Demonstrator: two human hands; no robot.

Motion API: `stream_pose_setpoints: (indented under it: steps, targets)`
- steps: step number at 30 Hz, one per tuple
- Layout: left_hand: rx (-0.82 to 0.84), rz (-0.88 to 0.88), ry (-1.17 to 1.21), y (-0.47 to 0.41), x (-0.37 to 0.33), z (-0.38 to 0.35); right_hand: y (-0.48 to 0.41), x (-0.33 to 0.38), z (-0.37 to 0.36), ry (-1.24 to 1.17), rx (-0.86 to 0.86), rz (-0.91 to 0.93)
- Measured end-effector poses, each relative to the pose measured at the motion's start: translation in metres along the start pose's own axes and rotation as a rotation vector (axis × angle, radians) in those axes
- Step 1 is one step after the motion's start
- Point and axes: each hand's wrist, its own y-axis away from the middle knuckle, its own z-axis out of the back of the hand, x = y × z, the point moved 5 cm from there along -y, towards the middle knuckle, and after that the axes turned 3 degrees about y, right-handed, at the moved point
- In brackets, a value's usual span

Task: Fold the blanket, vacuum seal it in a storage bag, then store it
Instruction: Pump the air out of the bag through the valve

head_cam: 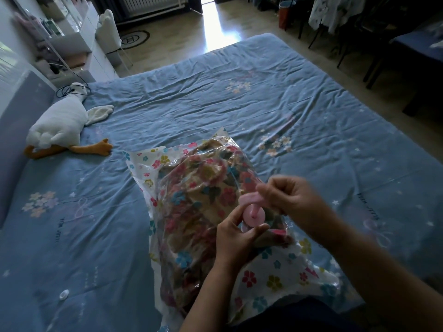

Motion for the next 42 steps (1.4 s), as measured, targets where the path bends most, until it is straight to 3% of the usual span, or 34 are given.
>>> stream_pose_setpoints:
  steps: [3,5,10,12,16,18,25,27,32,34,39,42]
  targets:
    - [0.021,0.015,0.024,0.003,0.001,-0.001,0.006,-0.05,-0.001,0.25,0.009,-0.203]
    - [0.025,0.009,0.019,0.003,0.0,0.0,0.005,-0.046,0.0,0.254,0.002,-0.171]
    - [0.004,0.015,-0.014,0.0,0.0,0.002,0.0,0.033,0.005,-0.192,0.023,0.093]
    - [0.004,0.029,-0.004,0.001,0.0,0.0,0.001,0.034,0.008,-0.273,0.027,0.117]
    - [0.036,0.007,0.023,0.005,-0.004,-0.002,0.008,-0.03,-0.001,-0.016,0.038,-0.162]
    - [0.035,0.0,0.026,0.006,-0.007,-0.001,0.012,-0.043,-0.003,0.048,0.036,-0.205]
    - [0.012,0.026,-0.013,0.001,-0.005,0.0,0.003,0.047,0.009,-0.252,0.038,0.122]
    - [0.025,0.027,-0.003,0.001,-0.004,-0.001,0.001,0.027,0.008,-0.18,0.035,0.051]
    - [0.044,0.029,-0.008,0.003,-0.003,0.0,0.007,-0.05,-0.001,0.272,0.057,-0.225]
    - [0.045,0.01,-0.028,0.001,-0.004,0.001,0.005,-0.034,-0.001,0.211,0.051,-0.15]
    - [0.035,0.046,-0.026,0.0,-0.002,0.001,0.0,0.04,0.004,-0.226,0.09,0.098]
    - [0.038,0.036,-0.024,0.001,-0.004,-0.001,0.001,0.011,0.0,-0.171,0.066,-0.004]
